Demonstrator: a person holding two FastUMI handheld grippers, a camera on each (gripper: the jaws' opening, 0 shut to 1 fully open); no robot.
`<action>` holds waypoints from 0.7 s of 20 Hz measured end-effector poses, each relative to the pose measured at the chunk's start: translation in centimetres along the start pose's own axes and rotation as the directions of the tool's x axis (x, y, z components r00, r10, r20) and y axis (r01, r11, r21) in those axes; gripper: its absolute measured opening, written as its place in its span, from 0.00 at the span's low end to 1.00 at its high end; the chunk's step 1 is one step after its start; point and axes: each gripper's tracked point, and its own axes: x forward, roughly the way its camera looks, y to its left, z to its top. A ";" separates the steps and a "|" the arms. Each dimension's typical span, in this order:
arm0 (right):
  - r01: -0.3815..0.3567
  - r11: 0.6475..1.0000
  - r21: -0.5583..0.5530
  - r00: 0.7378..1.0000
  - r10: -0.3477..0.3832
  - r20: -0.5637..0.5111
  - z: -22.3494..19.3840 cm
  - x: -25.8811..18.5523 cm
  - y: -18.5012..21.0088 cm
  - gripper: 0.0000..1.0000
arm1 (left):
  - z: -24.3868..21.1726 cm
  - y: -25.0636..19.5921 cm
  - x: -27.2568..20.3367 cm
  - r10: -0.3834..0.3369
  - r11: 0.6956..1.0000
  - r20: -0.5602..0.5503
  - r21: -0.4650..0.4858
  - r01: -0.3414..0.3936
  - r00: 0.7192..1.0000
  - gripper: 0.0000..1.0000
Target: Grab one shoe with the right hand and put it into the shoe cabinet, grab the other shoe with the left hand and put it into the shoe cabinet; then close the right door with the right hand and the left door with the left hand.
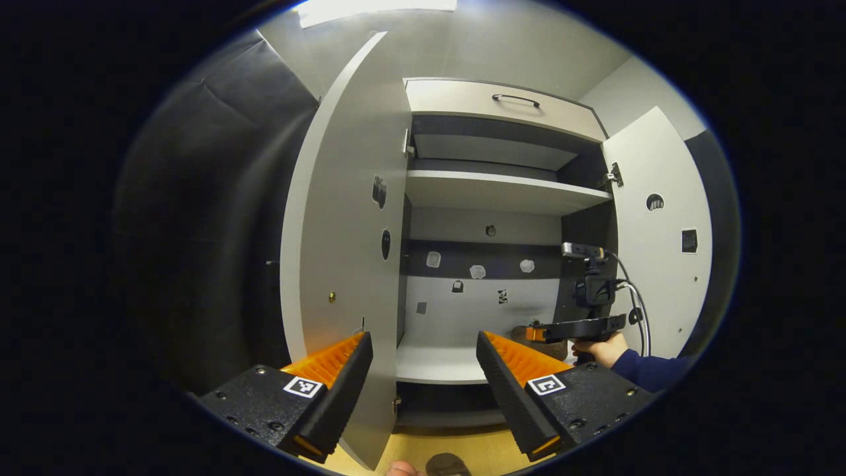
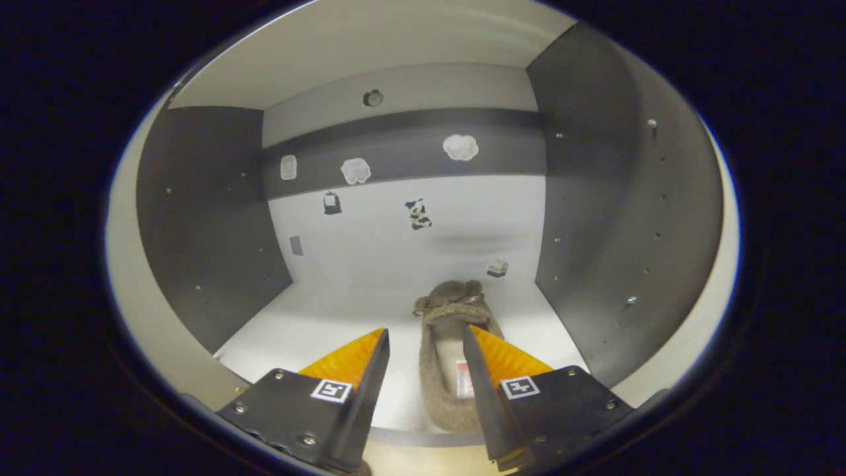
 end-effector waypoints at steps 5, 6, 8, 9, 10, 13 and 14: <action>-0.021 1.000 -0.007 0.992 0.022 0.126 3.9 -8.1 1.1 0.67 | -1.2 -1.9 -0.2 -0.061 0.998 -0.035 -0.032 0.060 0.998 0.99; -0.019 1.000 -0.001 0.988 0.019 0.151 4.7 -9.9 1.1 0.67 | -1.3 -2.4 0.0 -0.074 0.997 -0.038 -0.033 0.073 0.997 0.99; -0.024 1.000 0.013 0.978 0.021 0.207 6.4 -13.3 1.3 0.67 | -1.6 -3.1 0.0 -0.098 0.994 -0.047 -0.044 0.096 0.994 0.99; -0.026 1.000 0.014 0.972 0.022 0.233 7.2 -14.9 1.3 0.64 | -1.9 -3.4 0.1 -0.107 0.993 -0.052 -0.046 0.105 0.993 0.99; -0.025 1.000 0.012 0.966 0.021 0.257 7.9 -16.4 1.3 0.64 | -2.2 -3.6 0.3 -0.116 0.992 -0.061 -0.045 0.114 0.991 0.99; -0.004 1.000 0.010 0.949 0.001 0.315 9.9 -20.0 0.8 0.67 | -3.6 -3.9 0.9 -0.132 0.991 -0.100 -0.050 0.128 0.986 0.99; 0.005 1.000 0.008 0.943 -0.008 0.333 10.4 -21.2 0.6 0.67 | -4.2 -3.9 1.2 -0.134 0.990 -0.116 -0.051 0.129 0.984 0.99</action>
